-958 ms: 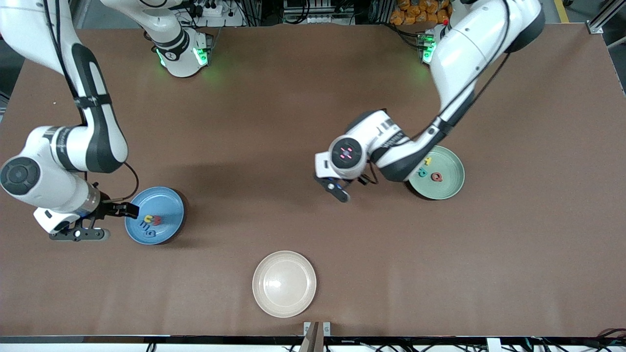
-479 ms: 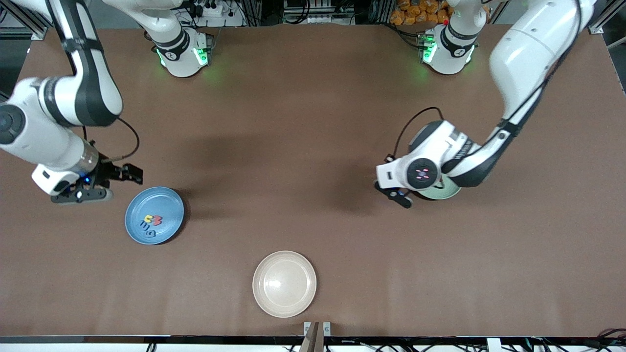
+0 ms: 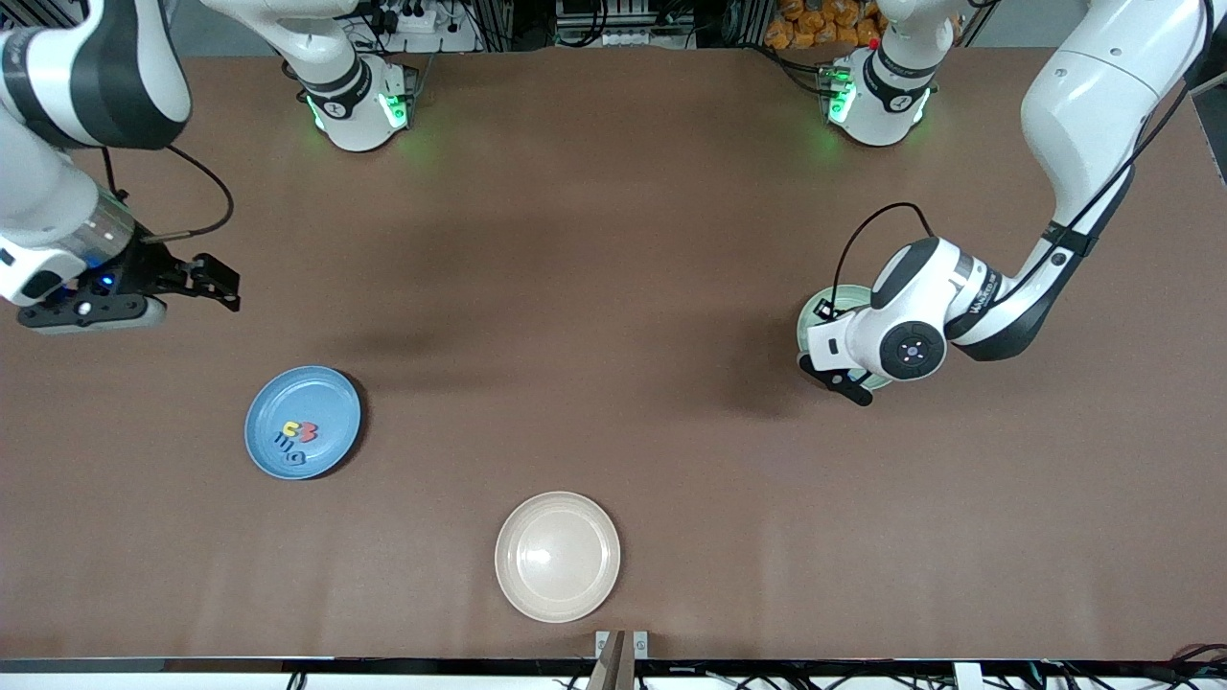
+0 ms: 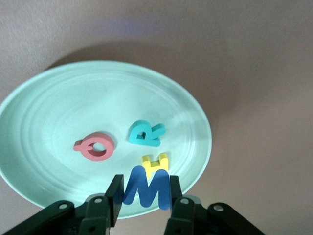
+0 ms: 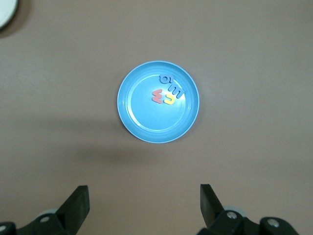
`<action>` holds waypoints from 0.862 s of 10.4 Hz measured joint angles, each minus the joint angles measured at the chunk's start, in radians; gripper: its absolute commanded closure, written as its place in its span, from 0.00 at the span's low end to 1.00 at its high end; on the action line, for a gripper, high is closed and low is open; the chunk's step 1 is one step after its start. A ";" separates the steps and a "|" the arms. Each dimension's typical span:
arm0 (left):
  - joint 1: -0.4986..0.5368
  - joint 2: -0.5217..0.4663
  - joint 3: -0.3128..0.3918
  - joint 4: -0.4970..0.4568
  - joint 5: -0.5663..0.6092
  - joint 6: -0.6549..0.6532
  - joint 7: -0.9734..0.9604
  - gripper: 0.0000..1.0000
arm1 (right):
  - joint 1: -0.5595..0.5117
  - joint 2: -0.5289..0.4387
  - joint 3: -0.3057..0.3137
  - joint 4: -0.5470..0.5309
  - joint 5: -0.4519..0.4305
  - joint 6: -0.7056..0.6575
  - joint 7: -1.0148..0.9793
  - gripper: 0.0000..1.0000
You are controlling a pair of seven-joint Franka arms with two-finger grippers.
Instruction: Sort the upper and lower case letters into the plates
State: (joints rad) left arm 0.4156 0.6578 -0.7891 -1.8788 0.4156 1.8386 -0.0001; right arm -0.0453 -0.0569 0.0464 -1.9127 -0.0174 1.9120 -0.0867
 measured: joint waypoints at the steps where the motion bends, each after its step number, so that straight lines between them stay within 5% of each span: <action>1: 0.006 0.000 0.000 -0.011 0.014 0.000 0.000 0.70 | 0.000 0.000 -0.001 0.064 0.001 -0.046 0.000 0.00; 4: 0.019 -0.001 0.000 -0.030 0.031 0.001 0.000 0.69 | 0.000 -0.002 -0.002 0.253 0.015 -0.226 0.001 0.00; 5: 0.024 -0.002 0.000 -0.034 0.032 0.001 0.005 0.27 | 0.000 -0.002 -0.005 0.284 0.039 -0.295 0.007 0.00; 6: 0.035 -0.002 0.000 -0.038 0.032 0.001 0.016 0.00 | 0.000 -0.002 -0.012 0.306 0.055 -0.344 0.018 0.00; 9: 0.052 -0.002 0.000 -0.041 0.032 0.001 0.022 0.00 | 0.000 -0.002 -0.023 0.360 0.058 -0.393 0.035 0.00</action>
State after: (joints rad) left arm 0.4676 0.6560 -0.7893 -1.9194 0.4478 1.8392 0.0220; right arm -0.0457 -0.0590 0.0234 -1.5525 0.0406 1.5195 -0.0522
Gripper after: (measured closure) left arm 0.189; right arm 0.000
